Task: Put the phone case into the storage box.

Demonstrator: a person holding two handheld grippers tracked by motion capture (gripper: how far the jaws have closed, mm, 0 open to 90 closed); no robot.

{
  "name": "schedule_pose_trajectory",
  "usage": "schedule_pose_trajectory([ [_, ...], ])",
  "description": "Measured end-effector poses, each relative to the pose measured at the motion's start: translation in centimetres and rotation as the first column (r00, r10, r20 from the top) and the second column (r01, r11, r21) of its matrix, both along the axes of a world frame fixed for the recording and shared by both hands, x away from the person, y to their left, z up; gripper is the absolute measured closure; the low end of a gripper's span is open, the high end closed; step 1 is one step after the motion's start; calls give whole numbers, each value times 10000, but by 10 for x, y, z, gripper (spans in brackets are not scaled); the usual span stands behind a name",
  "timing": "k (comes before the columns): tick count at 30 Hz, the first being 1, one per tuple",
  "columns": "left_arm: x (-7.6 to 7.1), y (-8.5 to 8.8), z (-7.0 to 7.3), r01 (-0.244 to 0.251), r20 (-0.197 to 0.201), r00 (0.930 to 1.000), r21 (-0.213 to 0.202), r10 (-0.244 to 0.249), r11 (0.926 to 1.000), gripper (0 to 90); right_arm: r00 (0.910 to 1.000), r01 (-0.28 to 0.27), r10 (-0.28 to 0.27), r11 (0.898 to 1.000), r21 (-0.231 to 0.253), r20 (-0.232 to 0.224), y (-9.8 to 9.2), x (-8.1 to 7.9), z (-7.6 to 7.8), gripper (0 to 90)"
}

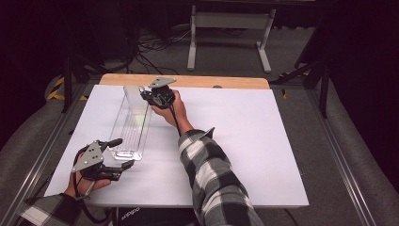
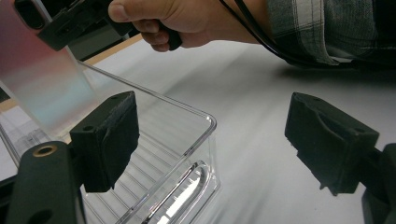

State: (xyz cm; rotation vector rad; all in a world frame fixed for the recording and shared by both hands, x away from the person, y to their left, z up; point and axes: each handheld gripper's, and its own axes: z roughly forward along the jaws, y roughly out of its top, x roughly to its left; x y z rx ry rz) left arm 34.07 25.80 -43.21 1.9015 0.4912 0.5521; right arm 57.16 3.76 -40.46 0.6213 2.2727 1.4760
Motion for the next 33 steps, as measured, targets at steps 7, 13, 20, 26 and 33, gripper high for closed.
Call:
schedule_pose_trajectory([
  [7,0,0,0,42,-52,10000,51,-41,10000,184,9999,115,-115,9999,-45,-6,-1,1,-1,808],
  [13,0,-1,-1,63,-89,9999,-6,-63,10000,184,9998,182,-183,9997,-138,-52,0,1,-4,783],
  [20,1,-1,-1,85,-63,9999,72,-84,9999,183,9989,459,-460,9988,-152,-45,-2,0,-4,713],
  [26,2,-3,-1,90,-46,9999,100,-90,9999,184,9971,751,-753,9970,-182,-96,-8,-1,-3,579],
  [33,2,-3,-2,111,-60,9999,54,-111,9999,186,9978,660,-659,9974,-283,57,-5,-3,-2,717],
])
